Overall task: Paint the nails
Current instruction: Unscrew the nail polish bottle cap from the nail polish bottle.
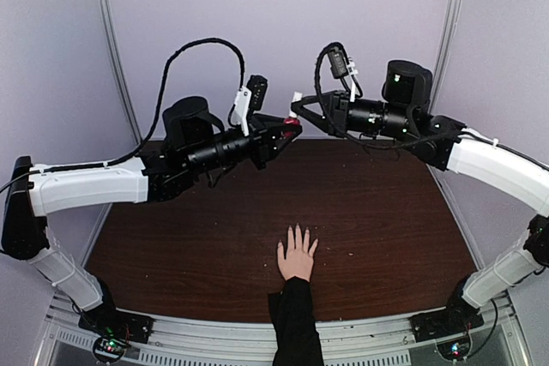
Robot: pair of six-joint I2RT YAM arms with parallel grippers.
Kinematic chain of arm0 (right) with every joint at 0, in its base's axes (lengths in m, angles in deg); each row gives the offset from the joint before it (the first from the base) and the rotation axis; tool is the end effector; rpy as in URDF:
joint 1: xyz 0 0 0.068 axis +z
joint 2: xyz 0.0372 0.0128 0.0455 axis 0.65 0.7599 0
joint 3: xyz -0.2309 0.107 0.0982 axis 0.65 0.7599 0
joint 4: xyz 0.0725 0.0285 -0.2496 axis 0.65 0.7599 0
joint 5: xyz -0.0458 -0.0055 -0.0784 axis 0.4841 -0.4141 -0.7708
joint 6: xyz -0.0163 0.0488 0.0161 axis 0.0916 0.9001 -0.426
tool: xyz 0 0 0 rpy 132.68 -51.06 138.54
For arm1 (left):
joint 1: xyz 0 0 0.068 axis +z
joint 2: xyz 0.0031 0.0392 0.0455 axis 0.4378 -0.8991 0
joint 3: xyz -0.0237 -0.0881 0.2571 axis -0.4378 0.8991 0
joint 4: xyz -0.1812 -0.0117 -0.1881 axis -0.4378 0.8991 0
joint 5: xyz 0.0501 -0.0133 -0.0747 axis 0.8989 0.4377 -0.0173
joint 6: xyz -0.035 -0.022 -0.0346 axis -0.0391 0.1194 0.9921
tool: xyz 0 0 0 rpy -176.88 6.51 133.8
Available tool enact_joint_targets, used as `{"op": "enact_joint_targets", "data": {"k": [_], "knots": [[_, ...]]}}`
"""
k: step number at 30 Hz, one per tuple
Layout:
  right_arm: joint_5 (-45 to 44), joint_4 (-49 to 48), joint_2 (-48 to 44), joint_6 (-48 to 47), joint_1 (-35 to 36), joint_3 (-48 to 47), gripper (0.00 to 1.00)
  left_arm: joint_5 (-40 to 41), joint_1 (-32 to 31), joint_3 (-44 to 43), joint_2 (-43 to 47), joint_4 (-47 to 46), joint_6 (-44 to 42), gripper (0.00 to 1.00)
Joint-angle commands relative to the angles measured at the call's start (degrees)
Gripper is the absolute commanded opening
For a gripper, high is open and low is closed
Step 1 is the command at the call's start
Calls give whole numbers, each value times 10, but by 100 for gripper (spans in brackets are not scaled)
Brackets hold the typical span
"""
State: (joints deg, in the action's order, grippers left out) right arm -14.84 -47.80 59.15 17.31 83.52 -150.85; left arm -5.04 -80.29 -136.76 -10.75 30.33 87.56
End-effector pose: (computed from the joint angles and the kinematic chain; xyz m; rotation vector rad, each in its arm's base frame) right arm 0.2287 0.2397 0.4165 -0.8371 1.5260 1.2644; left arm 0.2087 -0.3037 0.3608 0.7058 1.4346 -1.1217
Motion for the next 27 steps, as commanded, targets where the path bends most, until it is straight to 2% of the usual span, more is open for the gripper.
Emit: {"op": "enact_joint_targets", "data": {"k": [1, 7, 12, 18, 27], "knots": [[72, -65, -21, -7, -4, 19, 0, -181, -7, 19, 11, -99, 25, 0], [153, -100, -32, -8, -5, 33, 0, -302, -6, 19, 7, -156, 58, 0], [217, -146, -36, 7, -4, 44, 0, -367, -6, 12, 2, -174, 83, 0], [263, -182, -35, 20, -4, 49, 0, -402, -6, 8, -4, -188, 100, 0], [270, -184, -32, 21, -6, 44, 0, -400, 4, 9, -11, -185, 110, 0]]}}
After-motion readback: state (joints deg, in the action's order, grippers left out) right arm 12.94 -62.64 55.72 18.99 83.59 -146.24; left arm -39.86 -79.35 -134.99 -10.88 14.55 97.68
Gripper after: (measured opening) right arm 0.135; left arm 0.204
